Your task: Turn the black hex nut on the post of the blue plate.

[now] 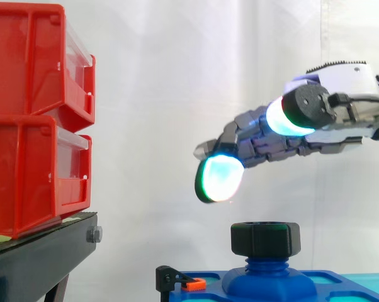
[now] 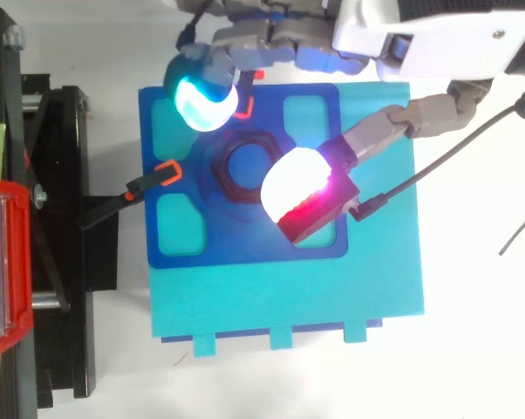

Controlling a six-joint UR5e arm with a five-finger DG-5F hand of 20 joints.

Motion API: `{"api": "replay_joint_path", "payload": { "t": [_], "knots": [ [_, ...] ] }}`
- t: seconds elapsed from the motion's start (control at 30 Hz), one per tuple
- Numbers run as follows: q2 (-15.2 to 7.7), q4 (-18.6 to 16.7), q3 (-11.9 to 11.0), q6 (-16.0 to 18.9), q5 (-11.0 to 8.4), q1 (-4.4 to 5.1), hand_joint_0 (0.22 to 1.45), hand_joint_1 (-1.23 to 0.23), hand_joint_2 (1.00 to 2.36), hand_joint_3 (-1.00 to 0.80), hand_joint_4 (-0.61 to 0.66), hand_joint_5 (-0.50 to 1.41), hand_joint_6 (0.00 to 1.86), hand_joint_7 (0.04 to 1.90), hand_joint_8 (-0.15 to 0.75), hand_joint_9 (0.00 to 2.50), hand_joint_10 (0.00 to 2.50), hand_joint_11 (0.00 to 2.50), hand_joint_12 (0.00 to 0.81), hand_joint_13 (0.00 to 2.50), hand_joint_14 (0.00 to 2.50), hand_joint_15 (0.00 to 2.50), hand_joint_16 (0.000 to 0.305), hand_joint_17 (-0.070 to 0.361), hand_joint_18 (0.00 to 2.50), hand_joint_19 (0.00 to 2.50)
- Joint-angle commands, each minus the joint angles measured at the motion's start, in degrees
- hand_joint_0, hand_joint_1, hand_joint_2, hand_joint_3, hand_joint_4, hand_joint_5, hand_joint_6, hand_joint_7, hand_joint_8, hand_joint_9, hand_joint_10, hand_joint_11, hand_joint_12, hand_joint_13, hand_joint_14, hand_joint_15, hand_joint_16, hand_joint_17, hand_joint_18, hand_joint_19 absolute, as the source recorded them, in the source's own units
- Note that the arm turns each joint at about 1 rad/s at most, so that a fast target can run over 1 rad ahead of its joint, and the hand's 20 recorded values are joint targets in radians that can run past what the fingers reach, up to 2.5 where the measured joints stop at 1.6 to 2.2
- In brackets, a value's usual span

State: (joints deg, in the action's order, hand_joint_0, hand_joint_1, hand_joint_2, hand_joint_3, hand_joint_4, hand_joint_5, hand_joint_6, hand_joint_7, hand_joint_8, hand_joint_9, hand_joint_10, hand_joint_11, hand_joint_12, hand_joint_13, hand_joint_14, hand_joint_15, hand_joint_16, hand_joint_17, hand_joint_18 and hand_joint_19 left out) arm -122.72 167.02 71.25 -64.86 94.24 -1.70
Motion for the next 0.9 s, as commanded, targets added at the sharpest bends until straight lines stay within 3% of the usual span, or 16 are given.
{"api": "replay_joint_path", "payload": {
  "t": [0.0,0.13,0.3,0.5,0.87],
  "knots": [
    [-0.1,-0.7,-0.2,0.0,-1.61,0.39,0.47,-0.21,1.00,-0.50,0.25,-0.21,0.50,0.87,0.228,0.00,0.00,0.00,0.362,0.00,0.00,0.00,0.050,0.112,0.00,0.11],
    [-0.1,-0.6,-0.3,-0.4,-2.75,1.09,0.47,-0.21,1.00,-0.50,0.25,-0.21,0.50,0.87,0.229,0.00,0.00,0.00,0.363,0.00,0.00,0.00,0.050,0.113,0.00,0.12],
    [-0.5,-0.6,-0.2,-1.3,-5.47,3.20,0.47,-0.21,1.00,-0.50,0.25,-0.21,0.50,0.87,0.228,0.00,0.00,0.00,0.364,0.00,0.00,0.00,0.050,0.113,0.00,0.12],
    [-1.4,-0.9,-0.2,-1.2,-6.09,4.78,0.47,-0.21,1.00,-0.50,0.25,-0.21,0.50,0.87,0.227,0.00,0.00,0.00,0.361,0.00,0.00,0.00,0.051,0.114,0.00,0.12],
    [-1.4,1.5,-0.2,-1.1,-5.83,5.66,0.48,-0.21,1.00,-0.50,0.25,-0.20,0.50,0.90,0.229,0.00,0.00,0.00,0.361,0.00,0.00,0.00,0.050,0.113,0.00,0.12]
  ]
}}
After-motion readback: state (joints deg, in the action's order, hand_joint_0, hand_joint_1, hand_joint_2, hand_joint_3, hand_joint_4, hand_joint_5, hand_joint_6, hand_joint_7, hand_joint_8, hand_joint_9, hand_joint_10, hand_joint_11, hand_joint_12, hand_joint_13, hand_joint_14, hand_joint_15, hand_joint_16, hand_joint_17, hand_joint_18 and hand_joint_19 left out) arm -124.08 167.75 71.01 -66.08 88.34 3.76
